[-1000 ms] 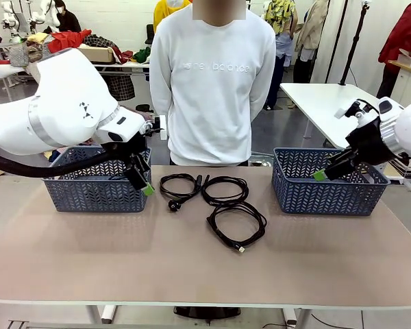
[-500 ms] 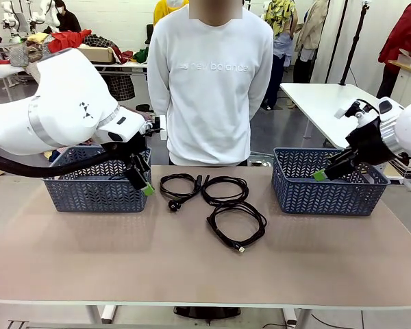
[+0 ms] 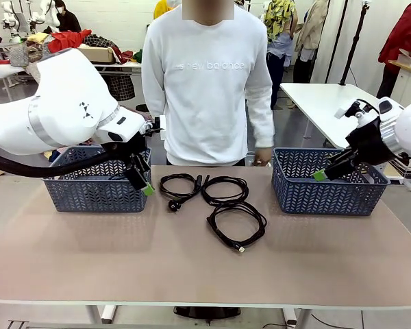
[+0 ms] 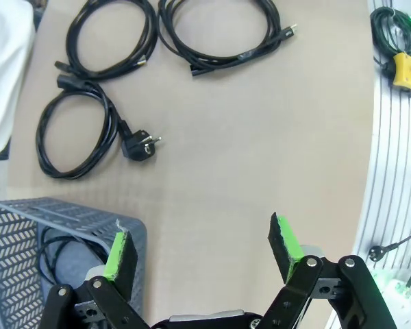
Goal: Organize the cables according to human instructions.
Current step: Pick up a bundle of cables and place it in the basket indicated by the human.
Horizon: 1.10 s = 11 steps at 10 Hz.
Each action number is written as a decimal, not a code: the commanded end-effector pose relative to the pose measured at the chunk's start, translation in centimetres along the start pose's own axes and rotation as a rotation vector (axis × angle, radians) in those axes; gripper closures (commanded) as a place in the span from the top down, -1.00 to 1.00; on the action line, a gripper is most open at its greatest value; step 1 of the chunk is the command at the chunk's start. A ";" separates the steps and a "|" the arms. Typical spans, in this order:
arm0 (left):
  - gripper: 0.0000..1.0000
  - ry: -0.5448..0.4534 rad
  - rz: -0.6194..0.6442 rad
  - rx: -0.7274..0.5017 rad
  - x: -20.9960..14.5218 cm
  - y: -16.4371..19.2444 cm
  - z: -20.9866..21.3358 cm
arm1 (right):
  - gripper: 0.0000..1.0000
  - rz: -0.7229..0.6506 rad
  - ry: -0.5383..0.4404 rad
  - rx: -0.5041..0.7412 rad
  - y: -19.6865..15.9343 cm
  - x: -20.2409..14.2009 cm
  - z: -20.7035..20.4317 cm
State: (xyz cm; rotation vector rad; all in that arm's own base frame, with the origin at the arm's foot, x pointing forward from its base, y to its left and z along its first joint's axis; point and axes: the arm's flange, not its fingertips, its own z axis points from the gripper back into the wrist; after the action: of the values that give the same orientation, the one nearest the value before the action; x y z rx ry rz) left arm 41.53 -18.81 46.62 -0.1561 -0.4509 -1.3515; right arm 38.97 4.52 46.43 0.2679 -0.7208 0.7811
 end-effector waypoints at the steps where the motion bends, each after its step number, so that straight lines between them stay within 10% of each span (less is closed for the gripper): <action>1: 1.00 0.001 0.002 0.000 -0.1 0.0 0.0 | 1.00 -0.004 -0.009 0.005 -0.2 0.0 -0.1; 11: 1.00 0.001 0.002 0.000 -0.1 0.0 0.0 | 1.00 -0.004 -0.009 0.005 -0.2 0.0 -0.1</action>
State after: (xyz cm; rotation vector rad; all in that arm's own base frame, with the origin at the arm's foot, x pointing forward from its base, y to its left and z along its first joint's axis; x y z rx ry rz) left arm 41.53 -18.81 46.62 -0.1561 -0.4509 -1.3515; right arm 38.97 4.52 46.43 0.2679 -0.7208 0.7811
